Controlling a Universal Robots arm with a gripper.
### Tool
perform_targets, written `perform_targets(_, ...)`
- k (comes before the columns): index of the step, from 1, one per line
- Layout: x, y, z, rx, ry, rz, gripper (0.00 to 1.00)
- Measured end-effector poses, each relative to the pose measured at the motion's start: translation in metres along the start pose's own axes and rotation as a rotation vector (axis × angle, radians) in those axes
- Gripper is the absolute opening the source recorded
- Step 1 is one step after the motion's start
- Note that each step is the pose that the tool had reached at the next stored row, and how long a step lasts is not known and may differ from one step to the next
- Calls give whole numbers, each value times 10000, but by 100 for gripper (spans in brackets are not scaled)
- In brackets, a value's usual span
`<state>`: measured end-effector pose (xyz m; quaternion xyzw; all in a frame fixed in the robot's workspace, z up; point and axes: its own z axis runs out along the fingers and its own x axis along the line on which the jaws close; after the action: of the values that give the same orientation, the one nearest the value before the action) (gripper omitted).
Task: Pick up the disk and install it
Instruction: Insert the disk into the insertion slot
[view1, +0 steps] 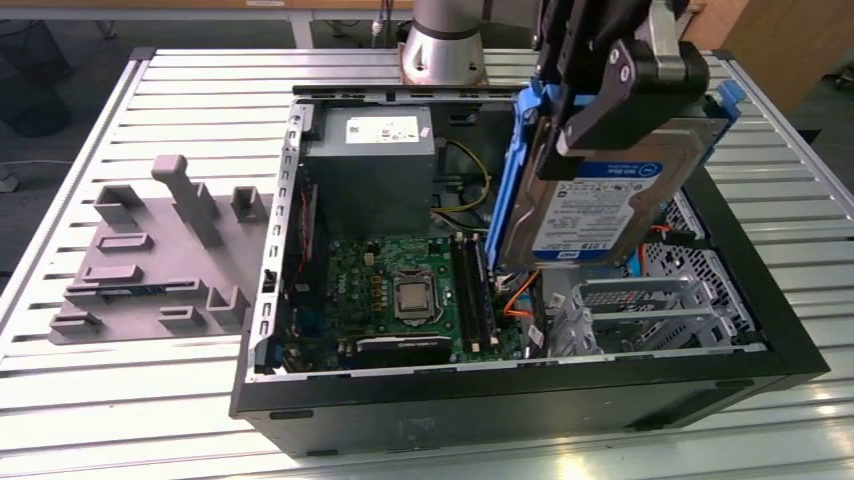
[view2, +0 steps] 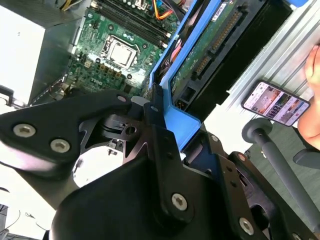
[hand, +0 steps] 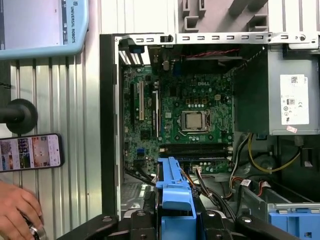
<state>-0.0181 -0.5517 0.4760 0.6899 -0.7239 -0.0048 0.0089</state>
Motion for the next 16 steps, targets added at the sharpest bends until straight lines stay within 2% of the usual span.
perform_targets(3,40,-33,29,0,-2,0,36)
perform_targets(11,30,-254,83,0,4,1,36)
perform_targets(16,30,-270,88,0,3,1,36)
